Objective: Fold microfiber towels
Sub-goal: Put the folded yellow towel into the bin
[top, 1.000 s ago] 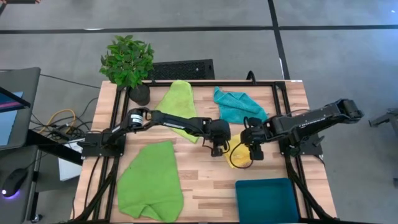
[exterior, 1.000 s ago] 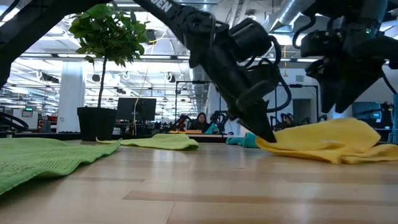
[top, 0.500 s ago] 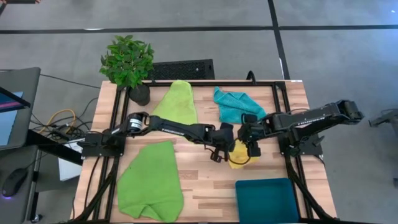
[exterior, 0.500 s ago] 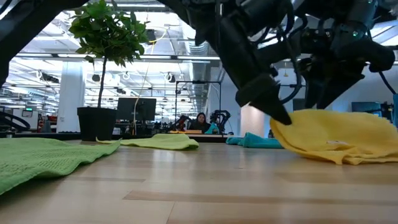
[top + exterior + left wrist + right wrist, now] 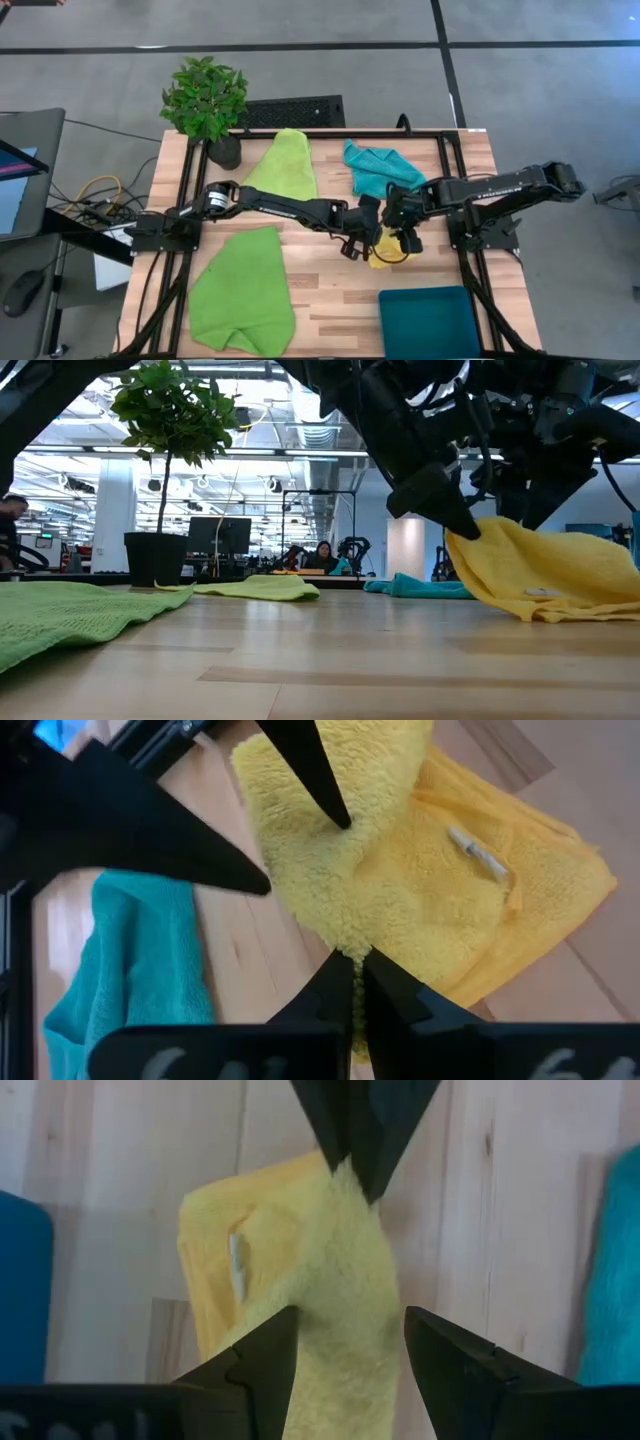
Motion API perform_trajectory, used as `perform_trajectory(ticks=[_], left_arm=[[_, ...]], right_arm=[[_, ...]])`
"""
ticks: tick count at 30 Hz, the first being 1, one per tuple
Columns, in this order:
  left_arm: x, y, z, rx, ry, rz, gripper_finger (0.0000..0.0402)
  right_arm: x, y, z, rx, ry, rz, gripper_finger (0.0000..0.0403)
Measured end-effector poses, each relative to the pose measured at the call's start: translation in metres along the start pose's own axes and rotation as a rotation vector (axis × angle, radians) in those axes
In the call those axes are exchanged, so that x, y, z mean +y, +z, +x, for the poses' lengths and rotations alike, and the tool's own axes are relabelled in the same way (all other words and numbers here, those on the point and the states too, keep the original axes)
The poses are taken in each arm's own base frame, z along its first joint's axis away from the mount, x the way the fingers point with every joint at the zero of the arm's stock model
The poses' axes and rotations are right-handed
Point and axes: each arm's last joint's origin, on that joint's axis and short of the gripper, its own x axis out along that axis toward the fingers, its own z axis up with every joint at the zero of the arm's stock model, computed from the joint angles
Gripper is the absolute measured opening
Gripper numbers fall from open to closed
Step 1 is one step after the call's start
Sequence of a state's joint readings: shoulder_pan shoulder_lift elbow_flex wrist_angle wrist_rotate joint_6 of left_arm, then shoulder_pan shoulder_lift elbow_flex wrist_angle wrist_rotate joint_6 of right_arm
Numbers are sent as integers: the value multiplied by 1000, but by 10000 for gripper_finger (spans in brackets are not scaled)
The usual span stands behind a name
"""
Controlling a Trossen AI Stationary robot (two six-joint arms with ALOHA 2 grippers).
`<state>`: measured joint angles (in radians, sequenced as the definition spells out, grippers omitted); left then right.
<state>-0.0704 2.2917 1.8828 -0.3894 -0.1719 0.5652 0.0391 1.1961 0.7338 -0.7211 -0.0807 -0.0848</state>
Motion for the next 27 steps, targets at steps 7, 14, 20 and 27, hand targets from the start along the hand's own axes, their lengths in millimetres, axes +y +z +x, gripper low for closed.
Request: perform_trajectory(ticks=[7,14,20,27], left_arm=[[-2,1,-1,30,47,18,0],[-2,1,-1,29,45,8,0],[-4,1,-1,26,29,-41,0],[-7,16,-15,10,-7,-96,0]], right_arm=[[1,-11,-1,115,7,92,209],[2,-12,-1,127,24,150,159],[2,-13,-1,140,29,151,43],[13,-11,-5,158,44,131,18]])
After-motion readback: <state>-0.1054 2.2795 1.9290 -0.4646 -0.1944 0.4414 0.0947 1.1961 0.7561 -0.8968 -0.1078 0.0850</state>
